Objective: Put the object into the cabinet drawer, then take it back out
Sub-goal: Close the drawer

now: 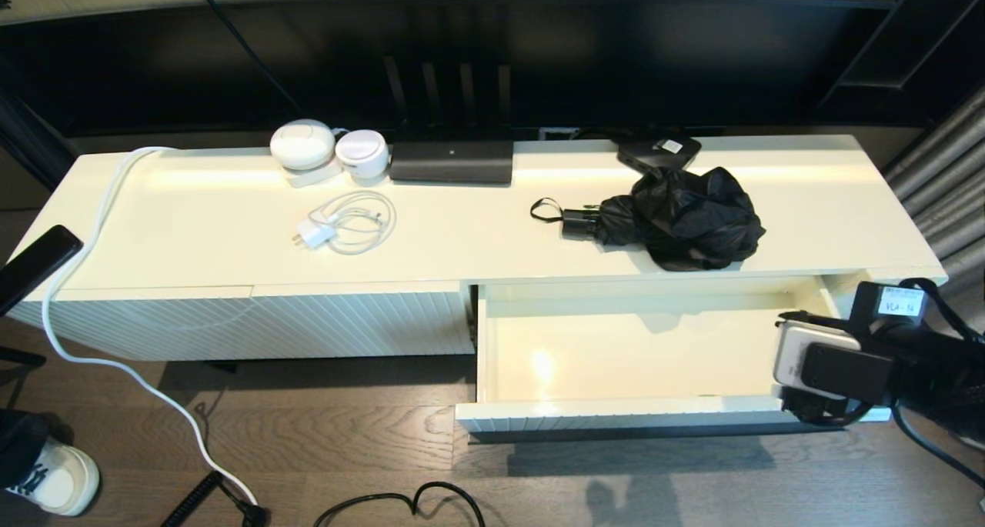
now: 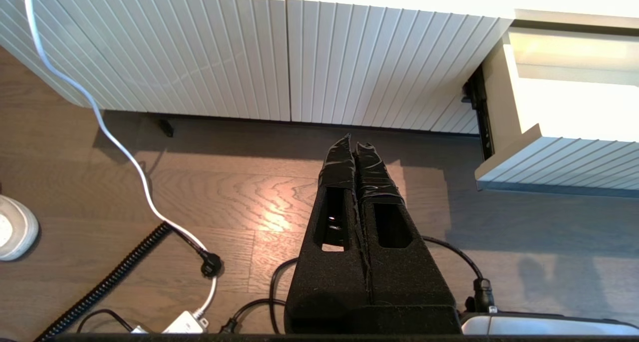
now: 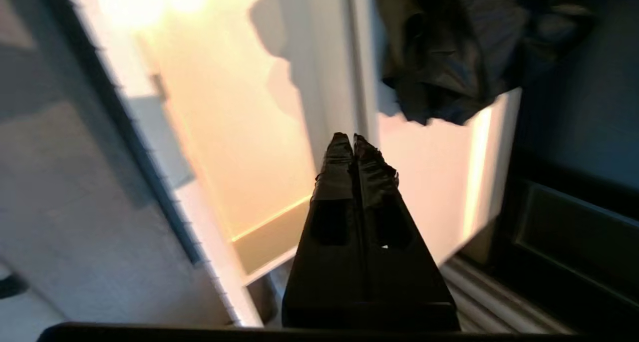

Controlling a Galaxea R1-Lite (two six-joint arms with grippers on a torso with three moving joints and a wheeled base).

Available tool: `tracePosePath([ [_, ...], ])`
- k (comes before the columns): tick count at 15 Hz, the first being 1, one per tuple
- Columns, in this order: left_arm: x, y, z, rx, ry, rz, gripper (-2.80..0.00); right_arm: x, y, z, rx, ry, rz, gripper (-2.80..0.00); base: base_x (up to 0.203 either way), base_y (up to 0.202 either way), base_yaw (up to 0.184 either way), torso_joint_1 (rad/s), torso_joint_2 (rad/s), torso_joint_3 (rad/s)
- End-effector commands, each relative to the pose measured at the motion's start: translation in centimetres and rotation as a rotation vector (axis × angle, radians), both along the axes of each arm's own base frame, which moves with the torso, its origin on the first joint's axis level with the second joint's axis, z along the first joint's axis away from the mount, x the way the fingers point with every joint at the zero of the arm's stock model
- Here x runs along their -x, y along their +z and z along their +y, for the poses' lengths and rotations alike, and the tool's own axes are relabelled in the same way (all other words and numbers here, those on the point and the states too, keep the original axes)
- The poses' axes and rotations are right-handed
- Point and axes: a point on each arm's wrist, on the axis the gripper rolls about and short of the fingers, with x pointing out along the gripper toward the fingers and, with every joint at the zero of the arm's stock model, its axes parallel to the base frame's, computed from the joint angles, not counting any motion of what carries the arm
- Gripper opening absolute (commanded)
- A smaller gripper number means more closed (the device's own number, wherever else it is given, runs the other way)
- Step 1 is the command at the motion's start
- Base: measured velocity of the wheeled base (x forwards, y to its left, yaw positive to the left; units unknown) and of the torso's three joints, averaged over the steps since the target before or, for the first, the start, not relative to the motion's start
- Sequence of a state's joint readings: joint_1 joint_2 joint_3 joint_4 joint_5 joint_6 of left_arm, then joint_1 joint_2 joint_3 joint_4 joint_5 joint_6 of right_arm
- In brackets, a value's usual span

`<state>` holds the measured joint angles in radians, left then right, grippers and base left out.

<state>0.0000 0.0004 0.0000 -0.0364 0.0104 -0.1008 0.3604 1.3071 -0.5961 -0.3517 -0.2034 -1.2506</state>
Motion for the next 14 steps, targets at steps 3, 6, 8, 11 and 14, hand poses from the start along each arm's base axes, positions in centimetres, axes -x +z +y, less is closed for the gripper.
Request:
tracePosePath([
  [3,0.0,0.0,0.0,0.000,0.000,-0.001,-2.80,1.9,-2.0,1.4,-0.065,0.054,0.176,-2.80,0.000,0.000,0.000,0.000,0.00,0.000],
  [6,0.0,0.0,0.0,0.000,0.000,-0.001,-2.80,2.7,-4.0,3.5,-0.097,0.100,0.341,-2.80,0.000,0.000,0.000,0.000,0.00,0.000],
  [8,0.0,0.0,0.0,0.000,0.000,-0.001,-2.80,2.4,-5.5,4.5,-0.086,0.104,0.419,-2.80,0.000,0.000,0.000,0.000,0.00,0.000],
  [11,0.0,0.0,0.0,0.000,0.000,-0.001,-2.80,2.6,-7.8,4.9,-0.054,0.100,0.511,-2.80,0.000,0.000,0.000,0.000,0.00,0.000],
  [14,0.0,0.0,0.0,0.000,0.001,-0.001,-2.80,2.5,-9.4,5.2,-0.046,0.108,0.518,-2.80,0.000,0.000,0.000,0.000,0.00,0.000],
])
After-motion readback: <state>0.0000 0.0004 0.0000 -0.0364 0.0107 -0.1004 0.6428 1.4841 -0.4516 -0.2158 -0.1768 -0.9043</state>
